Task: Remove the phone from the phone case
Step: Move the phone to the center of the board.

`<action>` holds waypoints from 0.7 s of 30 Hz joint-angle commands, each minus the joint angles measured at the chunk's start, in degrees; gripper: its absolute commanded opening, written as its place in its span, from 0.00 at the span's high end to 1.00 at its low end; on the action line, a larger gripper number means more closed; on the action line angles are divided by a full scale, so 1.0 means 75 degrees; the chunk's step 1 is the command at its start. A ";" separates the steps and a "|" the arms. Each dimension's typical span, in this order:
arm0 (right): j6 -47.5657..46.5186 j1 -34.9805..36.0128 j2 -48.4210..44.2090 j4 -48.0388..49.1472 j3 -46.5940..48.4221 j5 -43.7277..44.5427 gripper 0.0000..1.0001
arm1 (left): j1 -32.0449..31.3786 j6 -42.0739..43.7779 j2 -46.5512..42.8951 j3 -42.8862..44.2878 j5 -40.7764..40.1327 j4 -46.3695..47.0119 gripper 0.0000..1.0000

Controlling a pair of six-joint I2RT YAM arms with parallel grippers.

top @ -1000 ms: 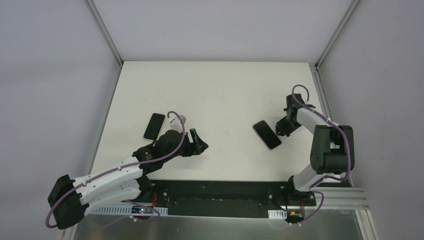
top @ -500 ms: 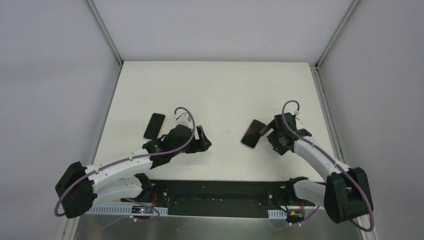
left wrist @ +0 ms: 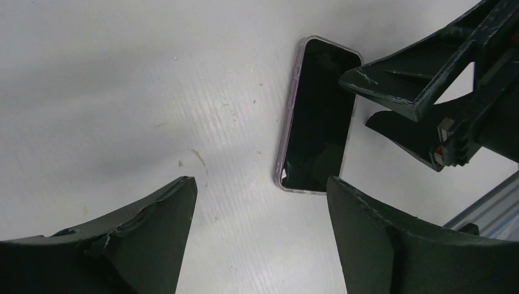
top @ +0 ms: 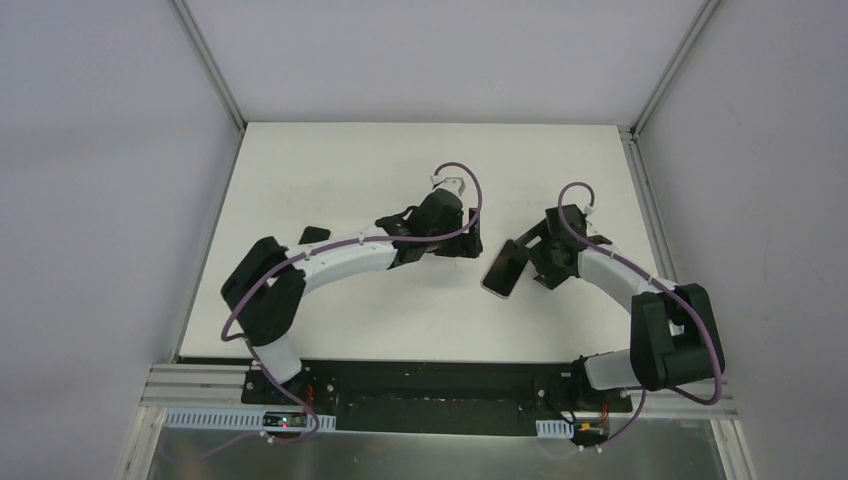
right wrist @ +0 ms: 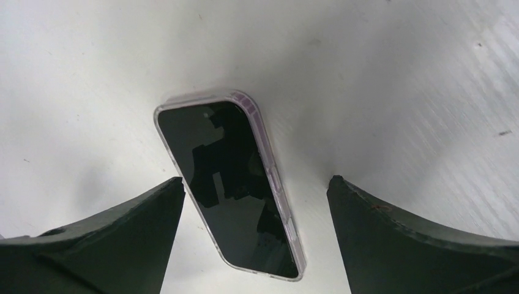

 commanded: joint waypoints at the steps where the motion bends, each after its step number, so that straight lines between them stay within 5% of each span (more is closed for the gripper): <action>1: 0.0003 -0.0148 0.0400 0.0206 0.0287 -0.0215 0.11 | 0.0185 0.0446 0.0939 0.0847 0.0629 -0.0270 0.21; 11: -0.0110 -0.0057 0.0607 0.0297 0.0220 -0.0446 0.33 | 0.0284 0.0393 0.2499 0.1886 0.1338 -0.0269 0.27; 21: -0.0159 0.0281 0.0848 0.0312 0.0107 -0.0809 0.48 | 0.0171 0.0151 0.2831 0.1613 0.1805 -0.0179 0.37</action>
